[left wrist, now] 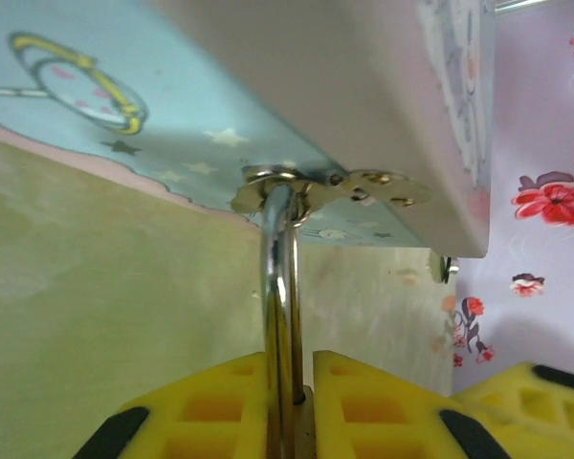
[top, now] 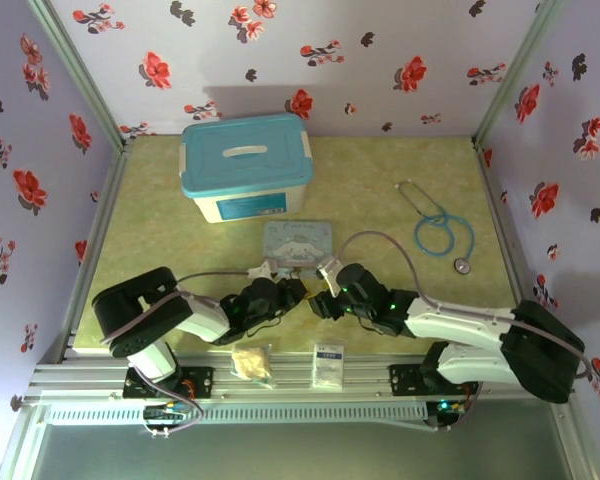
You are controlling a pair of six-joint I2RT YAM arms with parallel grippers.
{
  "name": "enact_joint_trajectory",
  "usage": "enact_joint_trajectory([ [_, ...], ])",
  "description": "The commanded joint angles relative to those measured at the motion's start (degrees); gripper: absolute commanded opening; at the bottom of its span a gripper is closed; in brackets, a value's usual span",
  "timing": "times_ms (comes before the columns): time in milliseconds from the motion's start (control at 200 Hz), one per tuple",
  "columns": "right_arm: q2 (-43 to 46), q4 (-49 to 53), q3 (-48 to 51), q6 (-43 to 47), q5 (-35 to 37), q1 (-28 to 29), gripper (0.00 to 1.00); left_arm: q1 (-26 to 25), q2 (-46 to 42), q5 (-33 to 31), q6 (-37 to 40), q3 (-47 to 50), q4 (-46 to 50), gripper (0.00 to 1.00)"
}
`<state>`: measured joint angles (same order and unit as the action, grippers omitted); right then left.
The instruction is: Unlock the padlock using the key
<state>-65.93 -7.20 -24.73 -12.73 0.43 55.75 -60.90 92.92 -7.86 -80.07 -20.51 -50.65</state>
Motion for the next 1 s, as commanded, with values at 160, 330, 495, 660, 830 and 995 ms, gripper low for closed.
enact_joint_trajectory([
  [160,1.98,2.18,0.49,-2.74,8.15,-0.81,0.54,1.88,-10.07,-1.16,13.99,-7.39,32.95,0.02],
  [330,-1.02,3.27,-1.44,-2.78,10.79,-0.79,0.53,3.79,-8.97,0.53,14.66,-6.12,34.91,0.02],
  [495,-3.12,5.47,-3.29,-2.87,13.33,-0.77,0.52,3.87,-8.27,-0.45,19.25,-10.52,45.90,0.05],
  [660,-4.00,5.88,-3.85,-2.93,14.81,-0.80,0.52,3.78,-7.32,-4.06,23.03,-15.56,56.60,0.13],
  [830,-5.07,6.05,-4.49,-2.91,15.69,-0.77,0.52,3.26,-5.93,-3.90,23.41,-16.73,56.96,0.17],
  [995,-6.22,5.79,-4.67,-3.00,16.34,-0.76,0.52,1.36,-3.61,-8.40,25.41,-21.02,65.02,0.18],
])
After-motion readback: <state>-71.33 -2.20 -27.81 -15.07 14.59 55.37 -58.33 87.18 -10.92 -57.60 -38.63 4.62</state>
